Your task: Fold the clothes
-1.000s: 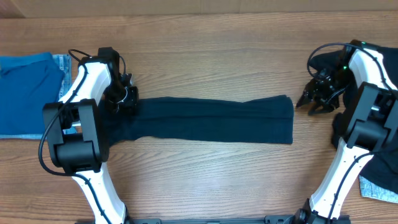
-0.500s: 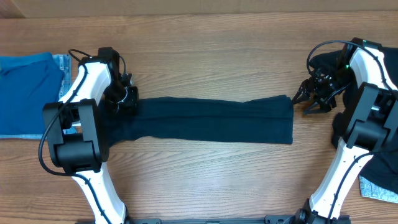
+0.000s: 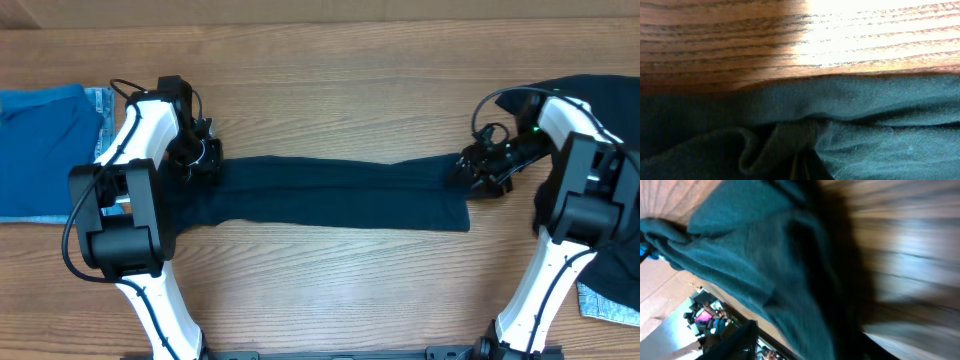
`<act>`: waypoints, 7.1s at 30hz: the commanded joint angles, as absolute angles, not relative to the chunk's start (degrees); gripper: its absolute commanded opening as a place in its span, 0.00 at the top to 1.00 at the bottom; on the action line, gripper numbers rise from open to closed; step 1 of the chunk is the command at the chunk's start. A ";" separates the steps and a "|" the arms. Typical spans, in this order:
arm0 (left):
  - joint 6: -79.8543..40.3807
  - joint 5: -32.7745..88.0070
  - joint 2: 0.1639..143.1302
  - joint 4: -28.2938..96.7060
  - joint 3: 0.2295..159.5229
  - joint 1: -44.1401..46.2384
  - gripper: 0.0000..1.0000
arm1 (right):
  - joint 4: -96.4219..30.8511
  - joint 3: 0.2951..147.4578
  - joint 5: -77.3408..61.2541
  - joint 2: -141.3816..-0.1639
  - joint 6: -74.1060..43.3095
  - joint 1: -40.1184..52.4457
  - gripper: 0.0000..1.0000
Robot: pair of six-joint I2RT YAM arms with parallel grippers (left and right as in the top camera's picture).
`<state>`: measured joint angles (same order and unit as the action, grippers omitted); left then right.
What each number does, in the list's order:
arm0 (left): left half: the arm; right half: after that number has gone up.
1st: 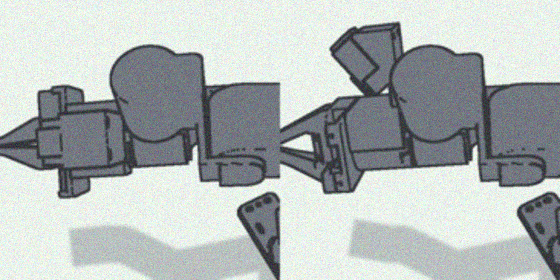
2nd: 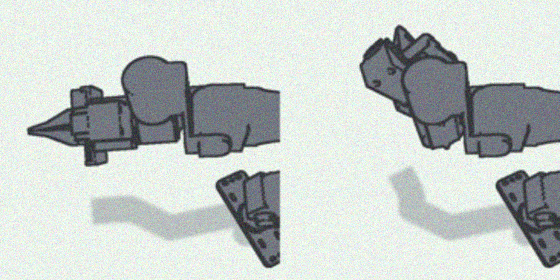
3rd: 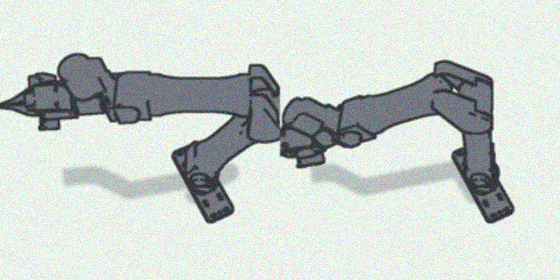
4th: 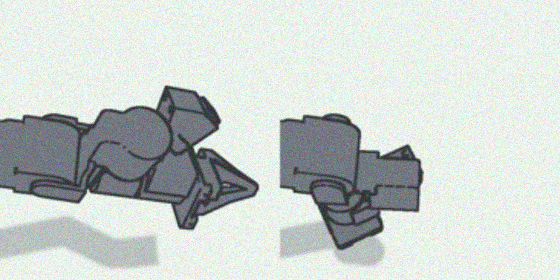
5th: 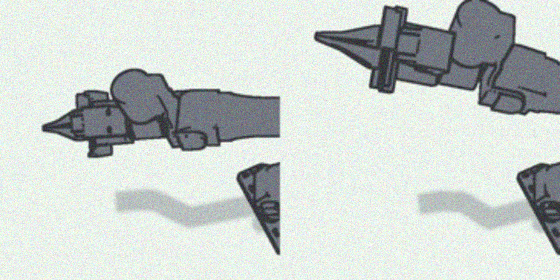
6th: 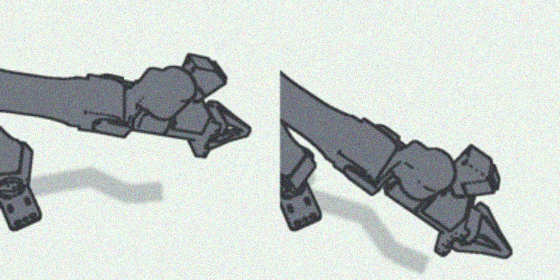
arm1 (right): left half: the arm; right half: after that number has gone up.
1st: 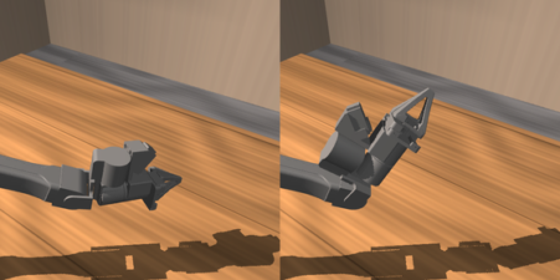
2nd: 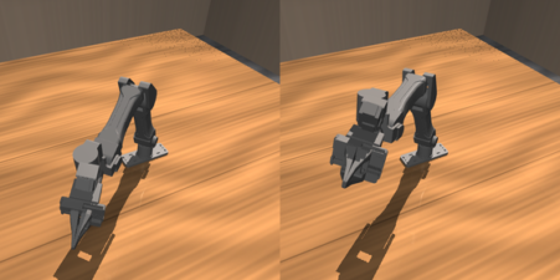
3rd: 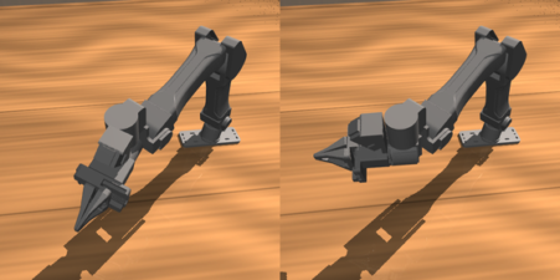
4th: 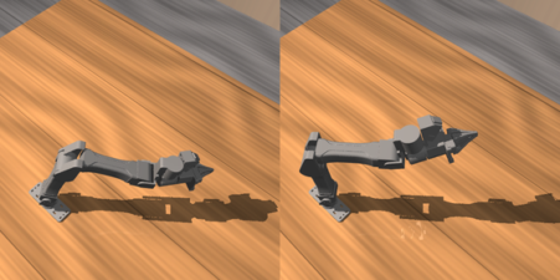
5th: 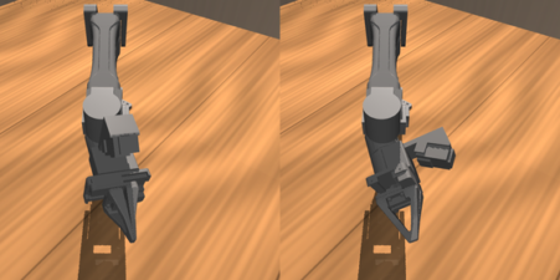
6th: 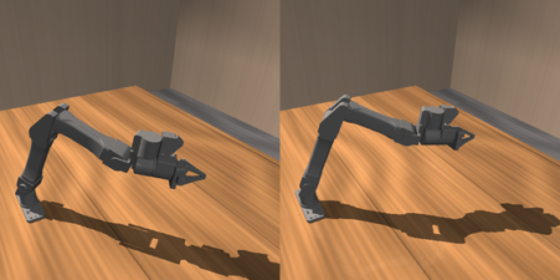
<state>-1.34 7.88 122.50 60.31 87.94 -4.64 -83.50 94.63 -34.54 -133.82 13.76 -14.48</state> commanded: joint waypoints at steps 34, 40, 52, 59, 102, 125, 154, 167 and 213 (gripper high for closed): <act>-1.08 11.81 115.00 67.26 101.78 -5.23 0.77 | -81.17 104.99 -13.82 -136.07 1.78 -15.53 0.96; -1.06 9.50 112.01 68.60 101.80 -5.34 0.75 | -88.88 115.31 -6.92 -136.07 -3.14 -15.51 0.96; -1.08 9.54 112.05 68.90 101.78 -5.32 0.75 | -97.12 126.80 -6.46 -133.60 -4.82 -5.72 0.96; -1.08 9.54 112.05 68.97 101.78 -5.32 0.75 | -97.10 126.78 -6.02 -132.99 -8.38 4.25 0.96; -1.08 9.52 112.05 69.14 101.78 -5.32 0.75 | -92.64 126.72 -13.80 -132.99 -2.96 28.67 0.63; -3.27 14.11 112.07 68.12 88.01 -5.32 0.47 | -95.07 126.74 -0.93 -128.73 -7.11 5.34 0.62; -4.54 14.96 112.18 42.78 64.93 -5.28 0.92 | -97.08 126.72 -1.17 -128.73 -5.98 4.75 0.62; -10.37 7.14 109.51 48.36 73.47 -20.80 0.96 | -97.08 126.72 -1.41 -128.73 -5.98 4.75 0.62; -30.26 4.05 109.49 59.42 94.28 26.44 0.96 | -97.06 126.72 -4.82 -128.73 -5.96 4.86 0.60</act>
